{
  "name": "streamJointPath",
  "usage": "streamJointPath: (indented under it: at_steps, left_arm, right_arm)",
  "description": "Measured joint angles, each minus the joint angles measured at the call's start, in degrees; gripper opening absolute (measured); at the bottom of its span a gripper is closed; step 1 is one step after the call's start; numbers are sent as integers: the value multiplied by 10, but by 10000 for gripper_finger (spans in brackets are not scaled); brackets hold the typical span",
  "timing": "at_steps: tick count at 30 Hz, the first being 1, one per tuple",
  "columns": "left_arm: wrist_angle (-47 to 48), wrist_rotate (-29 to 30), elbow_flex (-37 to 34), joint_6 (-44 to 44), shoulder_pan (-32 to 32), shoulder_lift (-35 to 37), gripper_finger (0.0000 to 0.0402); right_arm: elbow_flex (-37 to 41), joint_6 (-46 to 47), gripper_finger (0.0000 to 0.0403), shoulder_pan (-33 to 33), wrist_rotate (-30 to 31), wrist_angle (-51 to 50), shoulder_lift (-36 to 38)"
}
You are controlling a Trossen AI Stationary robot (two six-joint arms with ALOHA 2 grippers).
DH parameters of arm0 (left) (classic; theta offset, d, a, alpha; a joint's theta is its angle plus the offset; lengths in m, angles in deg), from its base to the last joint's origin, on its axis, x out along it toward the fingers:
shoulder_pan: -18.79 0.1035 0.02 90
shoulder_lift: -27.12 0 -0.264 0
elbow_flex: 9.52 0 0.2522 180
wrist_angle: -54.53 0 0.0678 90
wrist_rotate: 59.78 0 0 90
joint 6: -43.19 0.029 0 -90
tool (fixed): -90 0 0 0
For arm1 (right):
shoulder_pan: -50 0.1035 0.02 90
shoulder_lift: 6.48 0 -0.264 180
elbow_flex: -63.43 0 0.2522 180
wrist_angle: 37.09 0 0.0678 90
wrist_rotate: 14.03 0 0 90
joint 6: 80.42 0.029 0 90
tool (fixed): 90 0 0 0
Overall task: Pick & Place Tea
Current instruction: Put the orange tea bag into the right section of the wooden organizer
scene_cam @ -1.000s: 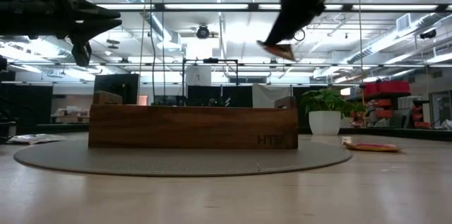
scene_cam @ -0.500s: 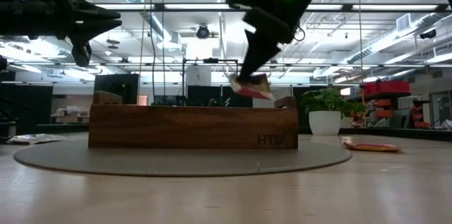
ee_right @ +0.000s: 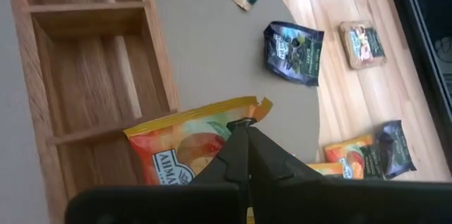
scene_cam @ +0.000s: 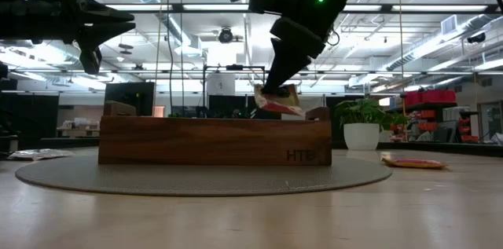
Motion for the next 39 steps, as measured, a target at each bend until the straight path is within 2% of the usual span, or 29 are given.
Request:
streamJointPath:
  at_steps: [11, 16, 28, 39]
  left_arm:
    - [0, 0, 0, 0, 0, 0, 60]
    - [0, 0, 0, 0, 0, 0, 60]
    - [0, 0, 0, 0, 0, 0, 60]
    - [0, 0, 0, 0, 0, 0, 60]
  right_arm:
    - [21, 13, 0, -4, 0, 30, 0]
    - [21, 10, 9, -4, -32, 43, 0]
    - [21, -1, 7, -6, -33, 24, 0]
    - [21, 10, 53, -7, -30, 29, 0]
